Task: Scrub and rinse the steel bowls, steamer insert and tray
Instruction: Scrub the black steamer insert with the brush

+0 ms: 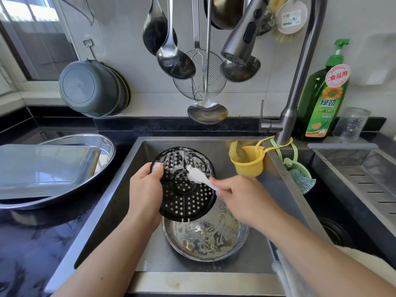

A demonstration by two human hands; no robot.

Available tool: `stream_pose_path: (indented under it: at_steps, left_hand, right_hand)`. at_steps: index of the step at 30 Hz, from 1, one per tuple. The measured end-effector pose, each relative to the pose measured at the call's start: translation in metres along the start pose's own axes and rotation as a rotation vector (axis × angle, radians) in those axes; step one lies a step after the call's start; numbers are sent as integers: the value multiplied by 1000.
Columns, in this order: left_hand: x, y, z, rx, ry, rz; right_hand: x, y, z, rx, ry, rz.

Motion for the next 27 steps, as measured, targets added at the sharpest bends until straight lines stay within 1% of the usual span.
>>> stream_pose_path:
  at_steps: [3, 5, 8, 10, 14, 19, 24, 27]
  left_hand:
    - [1, -2, 1, -14, 30, 31]
    - [3, -3, 0, -13, 65, 64]
    - [5, -4, 0, 16, 112, 98]
    - [4, -3, 1, 33, 127, 91]
    - [-3, 2, 2, -1, 39, 0]
    - [-10, 10, 5, -46, -79, -139]
    - [-10, 14, 9, -85, -186, -196]
    - [-10, 14, 11, -129, -214, -188]
  right_hand:
    - [12, -6, 8, -64, -40, 135]
    - [16, -8, 12, -95, -51, 184]
    - [9, -2, 11, -86, -83, 132]
    - [4, -1, 9, -85, -77, 105]
    - [1, -6, 10, -117, -101, 154]
    - [2, -6, 8, -106, -166, 198]
    - [0, -4, -2, 31, -157, 175]
    - [0, -6, 0, 18, -156, 193]
Point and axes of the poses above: each hand's wrist, its own y-axis away from the middle knuckle, its own x-axis out of the back of the hand, z = x × y, the point moved 1 cm from there along -y, towards the middle knuckle, and after that the axes turned 11 degrees about -x, right-handed, at the moved point
